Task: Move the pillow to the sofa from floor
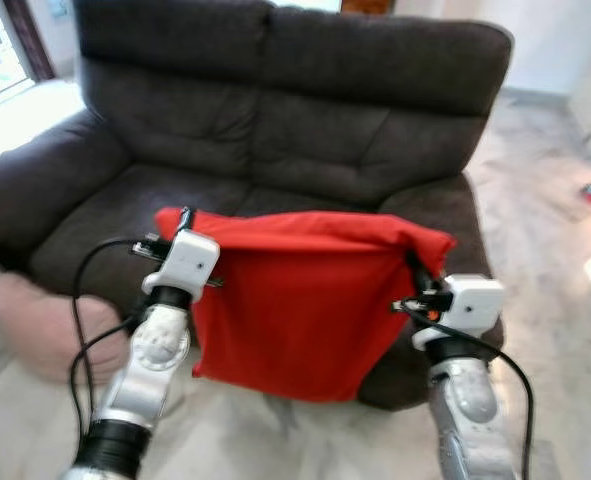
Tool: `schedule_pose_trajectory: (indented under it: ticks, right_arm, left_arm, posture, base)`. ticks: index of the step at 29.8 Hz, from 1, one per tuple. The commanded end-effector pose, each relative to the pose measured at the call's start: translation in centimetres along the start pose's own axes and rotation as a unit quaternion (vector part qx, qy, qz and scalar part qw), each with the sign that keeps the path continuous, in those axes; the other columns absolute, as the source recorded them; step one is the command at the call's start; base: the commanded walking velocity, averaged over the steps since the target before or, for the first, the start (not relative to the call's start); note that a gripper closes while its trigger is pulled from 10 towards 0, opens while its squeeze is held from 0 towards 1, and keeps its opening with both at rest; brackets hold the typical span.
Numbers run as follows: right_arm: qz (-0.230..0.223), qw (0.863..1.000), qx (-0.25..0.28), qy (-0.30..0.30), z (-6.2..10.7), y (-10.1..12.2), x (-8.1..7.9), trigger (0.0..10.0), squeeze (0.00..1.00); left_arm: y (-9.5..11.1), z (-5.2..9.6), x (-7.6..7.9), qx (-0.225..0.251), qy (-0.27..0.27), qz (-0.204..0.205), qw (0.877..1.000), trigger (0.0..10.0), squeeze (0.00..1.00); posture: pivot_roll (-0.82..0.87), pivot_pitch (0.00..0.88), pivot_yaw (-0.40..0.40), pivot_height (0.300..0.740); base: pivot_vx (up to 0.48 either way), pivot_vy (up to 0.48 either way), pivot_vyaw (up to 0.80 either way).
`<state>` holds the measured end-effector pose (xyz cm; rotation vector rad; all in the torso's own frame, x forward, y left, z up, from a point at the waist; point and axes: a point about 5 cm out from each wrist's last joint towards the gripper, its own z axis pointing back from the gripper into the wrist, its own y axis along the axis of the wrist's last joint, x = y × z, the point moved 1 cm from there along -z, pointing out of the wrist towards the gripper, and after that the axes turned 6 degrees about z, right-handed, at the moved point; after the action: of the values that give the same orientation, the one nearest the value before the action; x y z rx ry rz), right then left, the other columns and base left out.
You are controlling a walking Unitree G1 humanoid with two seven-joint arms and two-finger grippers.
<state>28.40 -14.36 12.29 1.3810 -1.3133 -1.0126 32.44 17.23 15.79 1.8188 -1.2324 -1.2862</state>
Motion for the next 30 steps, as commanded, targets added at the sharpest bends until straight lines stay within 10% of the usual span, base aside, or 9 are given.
schedule_pose_trajectory:
  ticks: [1,30]
  right_arm:
    - [0.012,0.999,0.023,-0.038,0.2,1.2,2.1,10.0,0.00]
    - [-0.015,0.988,0.139,0.062,-2.7,9.0,-2.4,10.0,0.00]
  left_arm:
    - [2.9,-1.2,-0.7,0.064,0.031,0.015,0.997,10.0,0.00]
    - [9.4,-3.7,-2.9,0.152,0.075,0.003,0.986,10.0,0.00]
  posture:
    - [0.00,0.000,-0.035,0.740]
    - [0.02,0.000,-0.051,0.740]
  base:
    - [0.307,0.000,0.00]
    - [0.308,0.000,0.00]
